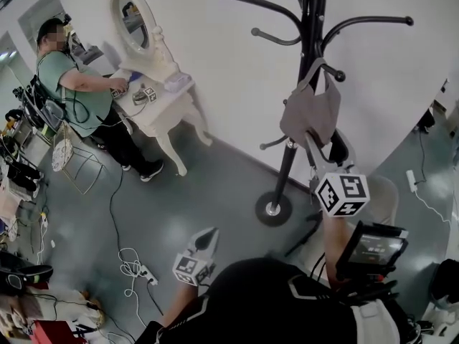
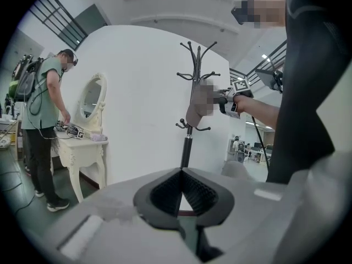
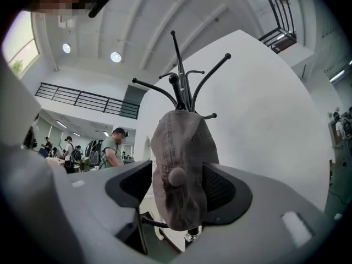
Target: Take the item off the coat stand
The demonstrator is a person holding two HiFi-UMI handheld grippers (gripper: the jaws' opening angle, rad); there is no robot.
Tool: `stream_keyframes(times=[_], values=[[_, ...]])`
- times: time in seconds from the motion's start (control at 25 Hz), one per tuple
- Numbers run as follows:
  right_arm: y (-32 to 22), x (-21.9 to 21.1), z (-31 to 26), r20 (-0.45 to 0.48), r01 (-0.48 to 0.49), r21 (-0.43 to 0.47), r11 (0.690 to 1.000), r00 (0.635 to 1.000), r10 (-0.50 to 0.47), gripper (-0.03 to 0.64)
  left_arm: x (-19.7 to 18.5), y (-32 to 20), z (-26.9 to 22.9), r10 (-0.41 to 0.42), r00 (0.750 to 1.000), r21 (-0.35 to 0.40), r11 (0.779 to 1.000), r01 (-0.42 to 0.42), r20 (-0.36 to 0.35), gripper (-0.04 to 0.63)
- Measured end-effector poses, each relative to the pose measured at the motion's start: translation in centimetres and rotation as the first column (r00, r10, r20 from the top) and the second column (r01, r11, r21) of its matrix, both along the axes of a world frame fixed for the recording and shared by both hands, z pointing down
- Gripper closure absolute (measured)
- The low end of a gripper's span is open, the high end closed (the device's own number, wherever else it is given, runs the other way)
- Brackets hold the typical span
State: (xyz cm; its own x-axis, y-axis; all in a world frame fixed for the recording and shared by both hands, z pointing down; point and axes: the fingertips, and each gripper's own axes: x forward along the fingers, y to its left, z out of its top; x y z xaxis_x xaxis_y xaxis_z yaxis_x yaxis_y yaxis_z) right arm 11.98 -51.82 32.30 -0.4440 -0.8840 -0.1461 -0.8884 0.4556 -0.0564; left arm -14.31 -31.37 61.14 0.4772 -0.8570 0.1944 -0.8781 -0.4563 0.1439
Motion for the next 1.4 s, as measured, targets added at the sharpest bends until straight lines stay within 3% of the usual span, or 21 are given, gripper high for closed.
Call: stream_keyframes(times=[0.2, 0.64, 1.4], values=[[0.1, -0.7, 0.4, -0.002, 0.034, -0.006, 0.999, 0.999, -0.034, 0.329, 0.0, 0.5, 0.2, -0.01, 1.0, -0.003, 1.0, 0.01, -0.01, 0.58], [0.1, -0.5, -0.3, 0.006, 0.031, 0.021, 0.999, 0.999, -0.031, 0.528, -0.2, 1.2, 0.0, -0.021, 1.0, -0.007, 1.0, 0.021, -0.006, 0.58], [1.7, -0.2, -2.9, -0.01, 0.028, 0.043, 0.999, 1.0, -0.027, 0.577, -1.4, 2.9, -0.7, -0.027, 1.0, 0.009, 1.0, 0.027, -0.015, 0.58]])
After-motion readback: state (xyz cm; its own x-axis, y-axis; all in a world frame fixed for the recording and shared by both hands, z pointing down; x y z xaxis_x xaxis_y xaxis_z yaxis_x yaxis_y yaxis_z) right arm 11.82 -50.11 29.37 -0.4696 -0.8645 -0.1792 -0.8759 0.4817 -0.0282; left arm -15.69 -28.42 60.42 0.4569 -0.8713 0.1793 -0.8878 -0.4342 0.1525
